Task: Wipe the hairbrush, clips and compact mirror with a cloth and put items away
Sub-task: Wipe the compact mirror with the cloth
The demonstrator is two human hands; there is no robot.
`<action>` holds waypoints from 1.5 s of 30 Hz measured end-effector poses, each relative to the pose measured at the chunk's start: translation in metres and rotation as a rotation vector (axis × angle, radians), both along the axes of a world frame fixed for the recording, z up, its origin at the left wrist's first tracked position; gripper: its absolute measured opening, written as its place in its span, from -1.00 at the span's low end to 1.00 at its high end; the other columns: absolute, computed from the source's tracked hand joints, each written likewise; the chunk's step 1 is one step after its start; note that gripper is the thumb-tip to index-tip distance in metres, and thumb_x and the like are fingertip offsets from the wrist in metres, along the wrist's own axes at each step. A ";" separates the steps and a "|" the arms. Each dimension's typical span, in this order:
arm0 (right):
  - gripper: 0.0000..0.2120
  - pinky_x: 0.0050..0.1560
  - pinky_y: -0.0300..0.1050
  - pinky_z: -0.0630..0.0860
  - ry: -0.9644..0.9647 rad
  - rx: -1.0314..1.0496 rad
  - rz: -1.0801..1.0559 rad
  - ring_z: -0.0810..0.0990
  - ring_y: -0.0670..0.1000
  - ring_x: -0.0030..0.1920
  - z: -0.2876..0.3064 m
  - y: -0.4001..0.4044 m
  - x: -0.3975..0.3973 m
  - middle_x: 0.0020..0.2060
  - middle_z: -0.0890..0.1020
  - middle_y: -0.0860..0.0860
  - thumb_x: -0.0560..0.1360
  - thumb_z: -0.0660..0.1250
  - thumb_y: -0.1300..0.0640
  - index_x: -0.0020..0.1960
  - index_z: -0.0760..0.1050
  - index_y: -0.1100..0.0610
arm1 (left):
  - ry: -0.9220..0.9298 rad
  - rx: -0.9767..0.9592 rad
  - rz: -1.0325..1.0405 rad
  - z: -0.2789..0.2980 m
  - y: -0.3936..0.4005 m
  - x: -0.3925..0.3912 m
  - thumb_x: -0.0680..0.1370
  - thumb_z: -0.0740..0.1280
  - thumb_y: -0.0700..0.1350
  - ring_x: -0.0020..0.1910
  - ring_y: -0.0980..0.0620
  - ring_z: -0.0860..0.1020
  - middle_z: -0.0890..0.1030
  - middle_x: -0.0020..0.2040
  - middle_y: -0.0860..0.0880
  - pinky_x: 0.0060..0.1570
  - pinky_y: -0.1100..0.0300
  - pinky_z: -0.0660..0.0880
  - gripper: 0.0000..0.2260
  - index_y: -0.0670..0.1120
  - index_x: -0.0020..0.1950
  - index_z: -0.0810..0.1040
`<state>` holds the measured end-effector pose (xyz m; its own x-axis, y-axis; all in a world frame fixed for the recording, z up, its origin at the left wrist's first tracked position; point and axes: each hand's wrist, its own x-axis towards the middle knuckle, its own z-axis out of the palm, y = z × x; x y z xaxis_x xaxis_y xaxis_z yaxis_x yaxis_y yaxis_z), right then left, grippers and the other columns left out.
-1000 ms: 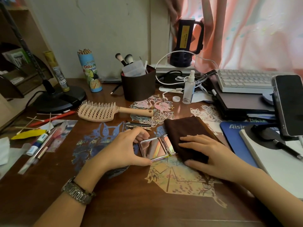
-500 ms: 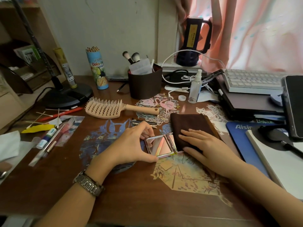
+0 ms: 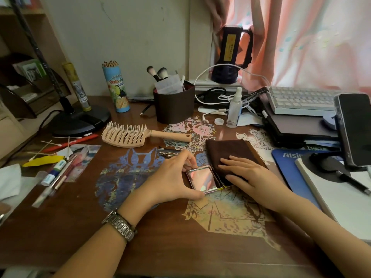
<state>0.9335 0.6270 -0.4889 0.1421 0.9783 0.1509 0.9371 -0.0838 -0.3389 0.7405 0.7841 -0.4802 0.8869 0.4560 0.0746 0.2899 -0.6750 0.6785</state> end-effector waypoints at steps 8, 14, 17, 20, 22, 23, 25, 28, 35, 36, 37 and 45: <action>-0.52 0.46 -0.22 0.01 -0.064 -0.039 0.039 0.09 -0.24 0.45 -0.003 -0.007 -0.001 0.37 0.25 -0.31 0.53 -0.04 -0.27 0.40 0.27 -0.20 | -0.023 0.010 0.002 -0.003 -0.001 0.000 0.23 0.59 0.08 0.11 0.25 0.46 0.49 0.11 0.15 0.16 0.25 0.46 -0.44 0.05 0.08 0.37; -0.49 0.46 -0.23 0.00 -0.035 -0.004 0.045 0.09 -0.30 0.45 -0.006 -0.029 -0.006 0.37 0.29 -0.32 0.52 -0.10 -0.29 0.38 0.32 -0.19 | -0.019 0.021 -0.001 -0.008 0.001 0.000 0.23 0.57 0.13 0.14 0.27 0.45 0.48 0.13 0.17 0.18 0.29 0.44 -0.41 0.08 0.14 0.37; -0.51 0.46 -0.25 -0.02 -0.024 -0.003 0.040 0.06 -0.33 0.44 -0.006 -0.033 -0.007 0.38 0.29 -0.32 0.53 -0.08 -0.27 0.38 0.31 -0.20 | -0.004 0.034 -0.006 -0.008 0.002 -0.001 0.24 0.57 0.16 0.13 0.29 0.44 0.48 0.16 0.16 0.16 0.37 0.40 -0.34 0.10 0.24 0.37; -0.51 0.46 -0.23 -0.01 -0.012 0.008 0.035 0.06 -0.34 0.44 -0.007 -0.033 -0.008 0.38 0.29 -0.32 0.53 -0.09 -0.29 0.39 0.30 -0.21 | 0.018 0.082 0.020 -0.009 0.004 -0.005 0.22 0.53 0.25 0.13 0.25 0.42 0.47 0.15 0.17 0.17 0.27 0.42 -0.33 0.11 0.25 0.41; -0.51 0.47 -0.23 -0.02 -0.006 0.015 0.034 0.05 -0.35 0.44 -0.008 -0.033 -0.008 0.38 0.28 -0.32 0.53 -0.09 -0.29 0.39 0.29 -0.21 | 0.051 0.110 0.035 -0.009 0.006 -0.008 0.19 0.50 0.32 0.12 0.22 0.41 0.46 0.13 0.19 0.17 0.19 0.44 -0.33 0.12 0.23 0.44; -0.51 0.47 -0.22 -0.01 -0.004 0.016 0.033 0.05 -0.35 0.43 -0.008 -0.033 -0.008 0.38 0.28 -0.32 0.53 -0.08 -0.29 0.39 0.29 -0.22 | 0.064 0.118 0.042 -0.009 0.007 -0.009 0.18 0.48 0.33 0.12 0.21 0.40 0.45 0.12 0.18 0.17 0.17 0.44 -0.32 0.12 0.22 0.45; -0.53 0.48 -0.19 0.01 0.010 0.019 0.029 0.06 -0.35 0.43 -0.009 -0.034 -0.007 0.38 0.29 -0.32 0.53 -0.07 -0.27 0.38 0.30 -0.22 | 0.081 0.133 0.054 -0.008 0.008 -0.012 0.18 0.47 0.35 0.12 0.19 0.39 0.44 0.09 0.18 0.16 0.16 0.44 -0.32 0.12 0.21 0.46; -0.54 0.49 -0.16 0.05 0.055 0.033 0.024 0.09 -0.34 0.43 -0.010 -0.034 -0.006 0.38 0.31 -0.31 0.53 -0.04 -0.26 0.37 0.32 -0.21 | 0.095 0.143 0.058 -0.007 0.009 -0.012 0.18 0.48 0.35 0.11 0.17 0.38 0.42 0.05 0.16 0.17 0.15 0.43 -0.33 0.11 0.20 0.49; -0.67 0.44 -0.15 0.20 0.196 0.070 -0.015 0.21 -0.35 0.38 0.000 -0.036 -0.007 0.31 0.37 -0.38 0.55 0.04 -0.23 0.29 0.32 -0.34 | 0.060 0.138 0.062 -0.005 0.008 -0.009 0.18 0.53 0.28 0.04 0.17 0.42 0.46 0.01 0.13 0.07 0.23 0.44 -0.37 0.07 0.16 0.54; -0.69 0.43 -0.17 0.22 0.197 0.069 -0.016 0.22 -0.36 0.37 0.002 -0.036 -0.008 0.29 0.36 -0.40 0.54 0.04 -0.25 0.27 0.31 -0.37 | 0.053 0.137 0.061 -0.005 0.007 -0.008 0.18 0.53 0.27 0.03 0.17 0.42 0.46 0.00 0.13 0.06 0.24 0.44 -0.38 0.06 0.16 0.54; -0.69 0.42 -0.19 0.22 0.191 0.066 -0.015 0.22 -0.36 0.37 0.003 -0.037 -0.008 0.29 0.36 -0.41 0.54 0.03 -0.25 0.26 0.30 -0.38 | 0.047 0.138 0.059 -0.006 0.006 -0.005 0.19 0.54 0.26 0.02 0.16 0.42 0.46 -0.01 0.12 0.05 0.26 0.43 -0.39 0.06 0.16 0.54; -0.54 0.47 -0.10 0.04 -0.074 -0.024 0.009 0.10 -0.25 0.46 -0.006 -0.040 -0.015 0.40 0.25 -0.33 0.55 -0.09 -0.29 0.39 0.26 -0.27 | 0.052 0.143 0.062 -0.006 0.002 0.002 0.21 0.53 0.26 0.02 0.17 0.41 0.45 -0.01 0.14 0.03 0.29 0.41 -0.39 0.07 0.18 0.52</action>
